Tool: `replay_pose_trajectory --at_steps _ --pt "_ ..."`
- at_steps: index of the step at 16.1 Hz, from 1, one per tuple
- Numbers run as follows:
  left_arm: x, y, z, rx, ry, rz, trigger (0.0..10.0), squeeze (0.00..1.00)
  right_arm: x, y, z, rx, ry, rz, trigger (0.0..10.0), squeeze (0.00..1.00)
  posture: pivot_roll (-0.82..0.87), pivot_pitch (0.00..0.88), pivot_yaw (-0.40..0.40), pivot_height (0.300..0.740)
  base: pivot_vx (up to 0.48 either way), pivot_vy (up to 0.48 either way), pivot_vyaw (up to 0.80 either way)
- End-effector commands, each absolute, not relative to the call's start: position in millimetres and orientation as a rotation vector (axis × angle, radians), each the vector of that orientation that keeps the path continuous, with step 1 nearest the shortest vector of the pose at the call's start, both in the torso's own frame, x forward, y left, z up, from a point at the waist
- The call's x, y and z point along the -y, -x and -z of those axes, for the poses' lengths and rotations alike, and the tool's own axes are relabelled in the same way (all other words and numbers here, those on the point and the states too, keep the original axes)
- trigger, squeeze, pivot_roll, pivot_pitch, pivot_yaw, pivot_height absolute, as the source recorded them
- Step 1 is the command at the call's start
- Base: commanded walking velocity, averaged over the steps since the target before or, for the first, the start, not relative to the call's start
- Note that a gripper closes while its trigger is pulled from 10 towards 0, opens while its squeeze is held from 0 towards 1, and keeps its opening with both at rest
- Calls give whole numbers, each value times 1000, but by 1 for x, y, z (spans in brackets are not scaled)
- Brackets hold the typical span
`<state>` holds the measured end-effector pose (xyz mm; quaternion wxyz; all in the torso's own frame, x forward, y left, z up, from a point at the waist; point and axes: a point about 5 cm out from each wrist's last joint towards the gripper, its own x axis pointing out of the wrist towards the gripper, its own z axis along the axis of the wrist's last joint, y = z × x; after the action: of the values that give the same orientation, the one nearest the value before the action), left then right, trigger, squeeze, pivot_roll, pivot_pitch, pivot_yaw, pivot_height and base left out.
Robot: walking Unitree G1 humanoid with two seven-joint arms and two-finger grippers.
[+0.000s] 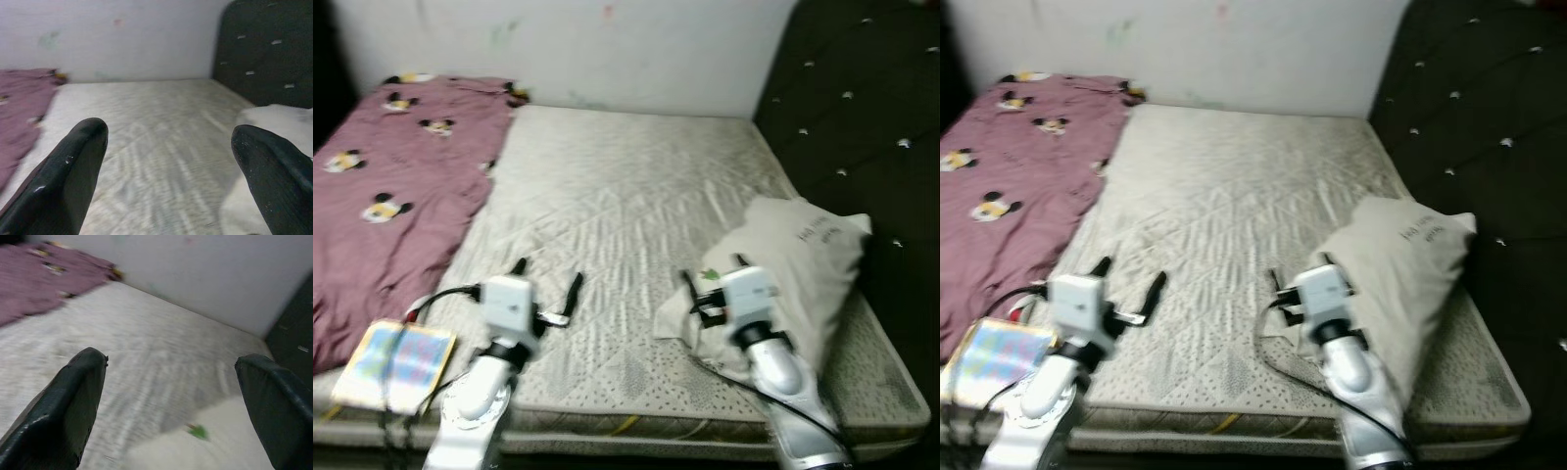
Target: Clean up the room
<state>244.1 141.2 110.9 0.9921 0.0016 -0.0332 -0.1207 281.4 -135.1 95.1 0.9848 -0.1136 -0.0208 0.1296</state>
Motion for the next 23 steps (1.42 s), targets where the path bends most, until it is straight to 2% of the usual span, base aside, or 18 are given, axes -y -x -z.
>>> replay_pose_trajectory --at_steps 1,6,15,21,23 --pt "-137 -244 -111 67 -12 248 10000 0 140 -283 -98 46 235 -248 10000 0 -57 27 -27 740 0 0 0" --pt "-136 -245 -111 67 -5 250 10000 0 141 -283 -96 37 232 -245 10000 0 -59 25 -26 740 0 -302 -310" --pt "-124 -251 -109 63 8 284 10000 0 132 -288 -89 24 221 -260 10000 0 -57 0 -11 740 0 -315 0" --pt "-125 -257 -113 84 2 282 10000 0 130 -289 -89 32 214 -274 10000 0 -61 0 -11 740 0 -331 0" --pt "-125 -258 -114 95 17 273 10000 0 131 -290 -89 36 211 -277 10000 0 -61 0 -16 740 0 0 0"
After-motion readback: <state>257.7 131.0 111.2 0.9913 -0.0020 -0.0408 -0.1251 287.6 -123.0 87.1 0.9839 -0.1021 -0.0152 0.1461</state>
